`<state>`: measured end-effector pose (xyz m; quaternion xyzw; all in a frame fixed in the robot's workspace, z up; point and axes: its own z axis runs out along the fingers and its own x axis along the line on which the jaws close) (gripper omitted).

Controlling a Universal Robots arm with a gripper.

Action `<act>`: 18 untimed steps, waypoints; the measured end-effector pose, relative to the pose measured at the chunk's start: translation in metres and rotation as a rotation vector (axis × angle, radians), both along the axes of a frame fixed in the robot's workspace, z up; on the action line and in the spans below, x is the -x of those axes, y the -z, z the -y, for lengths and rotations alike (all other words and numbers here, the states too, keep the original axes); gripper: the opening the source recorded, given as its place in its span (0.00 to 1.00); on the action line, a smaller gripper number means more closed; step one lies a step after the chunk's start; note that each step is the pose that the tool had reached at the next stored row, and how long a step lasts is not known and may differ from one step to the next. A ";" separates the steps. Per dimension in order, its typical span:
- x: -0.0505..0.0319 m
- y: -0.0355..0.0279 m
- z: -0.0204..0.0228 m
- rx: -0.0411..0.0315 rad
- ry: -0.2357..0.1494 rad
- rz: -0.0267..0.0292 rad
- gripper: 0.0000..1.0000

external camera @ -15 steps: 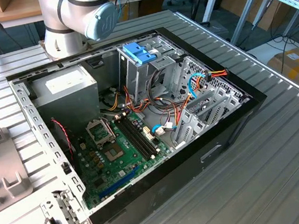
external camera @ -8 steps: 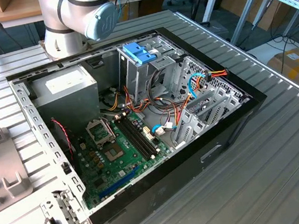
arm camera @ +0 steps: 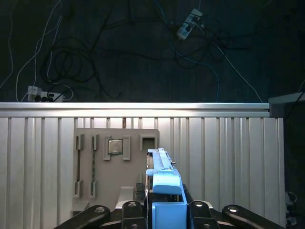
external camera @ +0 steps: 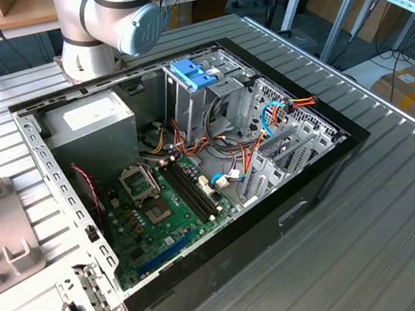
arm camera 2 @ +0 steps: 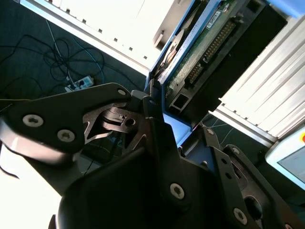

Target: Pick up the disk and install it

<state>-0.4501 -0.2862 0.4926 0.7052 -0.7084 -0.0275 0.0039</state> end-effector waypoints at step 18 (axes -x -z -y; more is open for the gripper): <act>0.0000 -0.0040 0.0050 0.0000 0.000 0.0000 0.37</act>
